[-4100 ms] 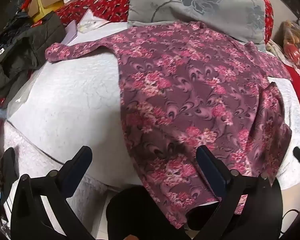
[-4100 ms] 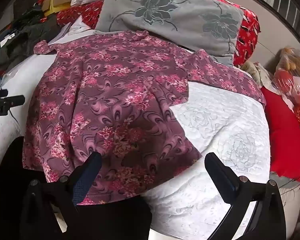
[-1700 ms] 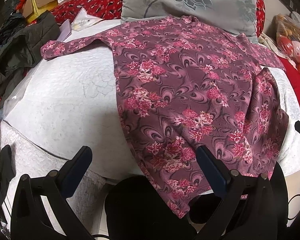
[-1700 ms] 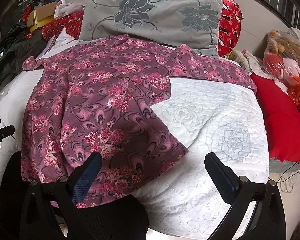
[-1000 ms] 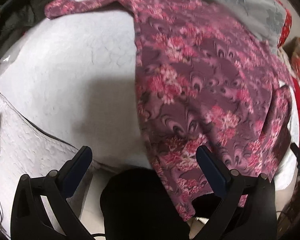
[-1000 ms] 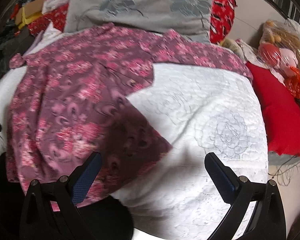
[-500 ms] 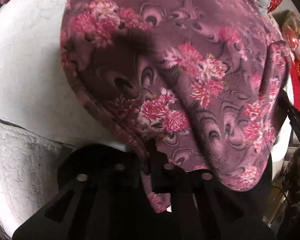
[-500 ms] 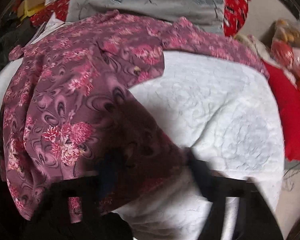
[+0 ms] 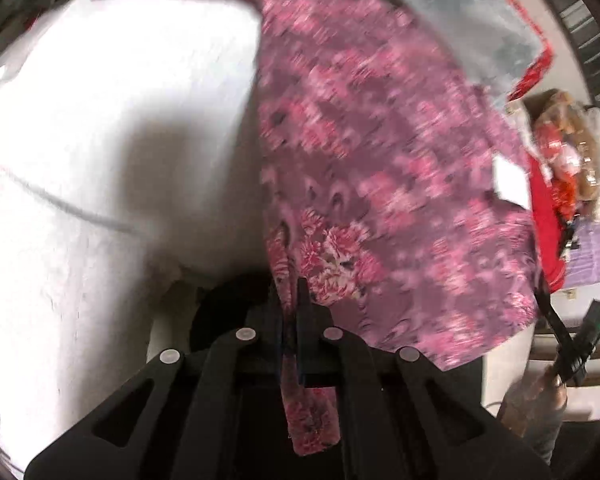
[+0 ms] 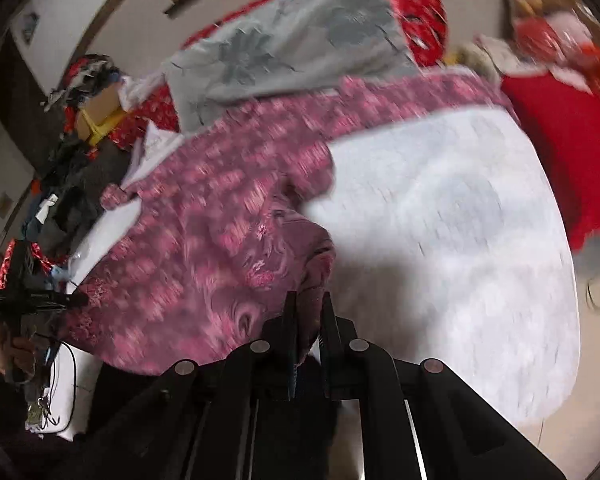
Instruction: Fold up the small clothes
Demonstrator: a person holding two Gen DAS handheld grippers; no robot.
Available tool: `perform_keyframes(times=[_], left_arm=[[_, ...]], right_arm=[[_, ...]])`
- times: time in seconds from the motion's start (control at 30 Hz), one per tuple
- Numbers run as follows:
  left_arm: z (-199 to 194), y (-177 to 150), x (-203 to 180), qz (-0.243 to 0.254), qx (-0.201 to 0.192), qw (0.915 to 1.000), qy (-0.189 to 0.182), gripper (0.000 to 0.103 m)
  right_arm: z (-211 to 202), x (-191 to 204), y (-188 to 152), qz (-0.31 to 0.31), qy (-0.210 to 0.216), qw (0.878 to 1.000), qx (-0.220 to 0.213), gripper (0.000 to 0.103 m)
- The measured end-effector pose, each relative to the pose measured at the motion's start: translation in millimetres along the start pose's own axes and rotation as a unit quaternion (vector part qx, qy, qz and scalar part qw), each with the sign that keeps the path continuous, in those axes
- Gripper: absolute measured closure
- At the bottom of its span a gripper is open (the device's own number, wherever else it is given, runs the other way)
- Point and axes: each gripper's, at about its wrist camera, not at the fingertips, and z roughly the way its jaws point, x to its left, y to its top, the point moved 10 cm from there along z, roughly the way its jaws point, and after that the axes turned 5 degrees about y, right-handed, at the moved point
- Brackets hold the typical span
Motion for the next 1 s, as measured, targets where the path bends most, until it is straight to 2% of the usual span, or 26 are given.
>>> perform_keyframes(times=[0.13,0.23,0.27,0.33,0.4,0.43,0.47,0.53,0.63,0.7,0.77,0.83,0.87,0.9,1.0], left_arm=[[36,-20,16,-0.021,0.054,0.9976,0.040,0.100],[31,-21,26,-0.029,0.055,0.9972,0.042,0.099],[24,-16,27,-0.028,0.044,0.9978,0.042,0.099],[7,0,26,-0.017,0.010,0.9977,0.065,0.099],[-5,22,13,0.002,-0.018,0.9969,0.076,0.093],[-8,35,2,0.009,-0.030,0.9969,0.072,0.085],[-8,46,-6,0.016,-0.038,0.9969,0.067,0.073],[0,63,-17,0.031,-0.054,0.9952,0.075,0.064],[20,94,-47,0.058,-0.058,0.9927,0.089,0.064],[35,114,-65,0.066,-0.056,0.9922,0.089,0.064],[46,130,-76,0.068,-0.054,0.9918,0.094,0.064],[55,142,-82,0.065,-0.049,0.9921,0.095,0.064],[59,151,-84,0.063,-0.047,0.9925,0.093,0.064],[60,155,-86,0.062,-0.049,0.9926,0.093,0.064],[55,173,-85,0.056,-0.074,0.9909,0.097,0.064]], right_arm=[[30,-23,-52,0.041,-0.012,0.996,0.079,0.094],[43,-24,-62,0.033,-0.028,0.992,0.122,0.087],[42,-24,-55,0.025,-0.036,0.992,0.117,0.086],[35,-22,-28,0.017,-0.034,0.996,0.084,0.078],[32,-22,11,0.028,-0.025,0.998,0.040,0.061],[34,-21,27,0.032,-0.017,0.999,0.024,0.059],[41,-20,46,0.033,-0.011,0.999,0.008,0.057],[66,-23,73,0.034,-0.021,0.999,-0.001,0.057],[110,-29,109,0.052,-0.029,0.998,0.001,0.056],[141,-33,132,0.054,-0.050,0.997,-0.002,0.056],[164,-36,140,0.046,-0.070,0.996,-0.001,0.056],[181,-36,147,0.023,-0.086,0.996,0.002,0.061],[186,-32,150,-0.003,-0.098,0.995,-0.002,0.082],[192,-25,153,-0.043,-0.107,0.993,0.001,0.099],[190,-20,161,-0.087,-0.113,0.990,0.002,0.100]])
